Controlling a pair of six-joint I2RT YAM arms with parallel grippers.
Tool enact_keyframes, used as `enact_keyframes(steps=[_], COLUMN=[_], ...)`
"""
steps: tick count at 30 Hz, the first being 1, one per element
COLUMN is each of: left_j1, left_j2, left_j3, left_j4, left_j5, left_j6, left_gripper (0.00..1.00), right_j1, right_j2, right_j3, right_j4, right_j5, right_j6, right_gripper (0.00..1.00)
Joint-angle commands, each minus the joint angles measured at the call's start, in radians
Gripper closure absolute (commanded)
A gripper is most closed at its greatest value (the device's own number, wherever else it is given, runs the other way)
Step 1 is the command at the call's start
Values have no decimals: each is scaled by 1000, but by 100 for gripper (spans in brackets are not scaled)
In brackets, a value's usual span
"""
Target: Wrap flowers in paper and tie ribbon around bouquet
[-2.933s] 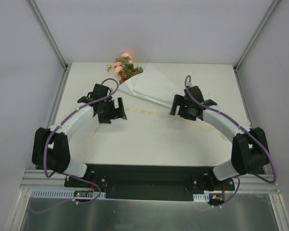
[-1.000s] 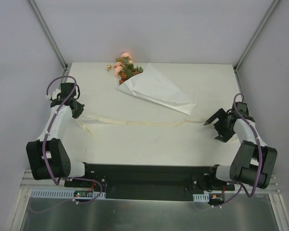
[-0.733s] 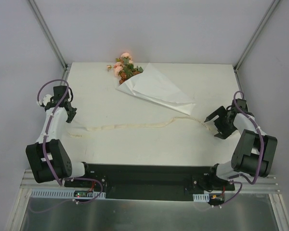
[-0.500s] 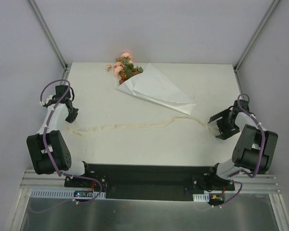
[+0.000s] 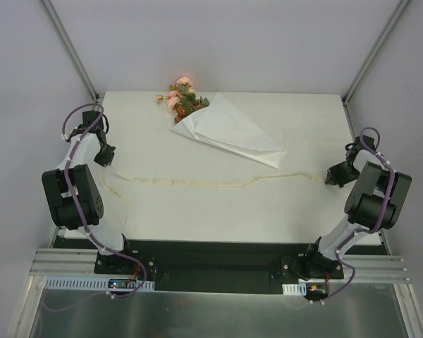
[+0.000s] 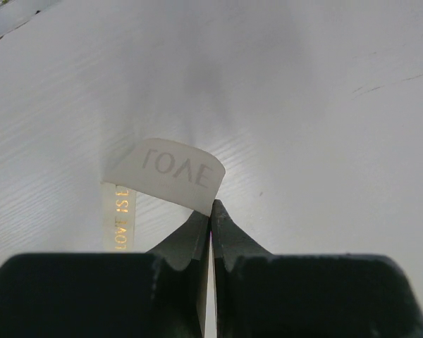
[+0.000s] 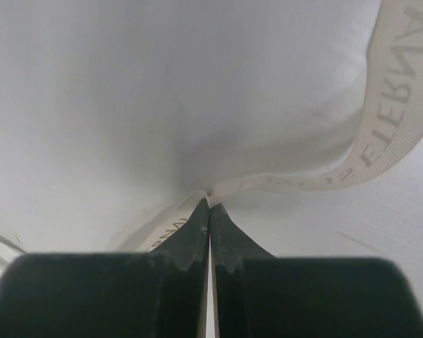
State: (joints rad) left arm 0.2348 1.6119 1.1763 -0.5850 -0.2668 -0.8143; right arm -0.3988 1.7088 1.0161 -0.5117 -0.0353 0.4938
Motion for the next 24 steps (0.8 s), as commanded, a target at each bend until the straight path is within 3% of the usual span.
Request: enact_keyframes(steps=[1,5,7,8,10,11,14,17,18,22,23,24], left_j1=[-6,-5,-5,-5,-5,-3,-5,-14,-26,-187,-231,-311], left_j2=[80,115,121,111,86,53,-38,-133,-154,-192,-164,-146], left_j3=[91,147,158,146,123,103,69,39,23,-52,-78,-98], left_j4=[-36,-45,-65,-68,-68,-70,-72,-46,-14,236,298,467], left_j5=[-14,-34,-29,-20,-11,7,58,205,338,622,667,695], left_j6=[32,41,44,37,14,12,7,6,9,-38,-130,-188], left_gripper=[100,100,96,66,40,17,7,5,5,4,3,3], right_j1=[-11,-9,-5,-3,5,9,44,110,156,291,316,357], right_j2=[26,69,104,101,43,11,-110,-204,-222,-256,-259,-259], right_j3=[120,228,271,263,233,201,171,165,164,180,187,191], right_j4=[39,0,-39,-40,-36,-30,-45,-68,-67,-47,-45,-45], right_j5=[196,160,51,5,-41,-41,-23,-21,-26,-32,-34,-37], right_j6=[-80,-202,-227,-233,-227,-228,-248,-284,-297,-365,-368,-368], right_gripper=[99,98,79,58,45,31,18,10,8,6,6,5])
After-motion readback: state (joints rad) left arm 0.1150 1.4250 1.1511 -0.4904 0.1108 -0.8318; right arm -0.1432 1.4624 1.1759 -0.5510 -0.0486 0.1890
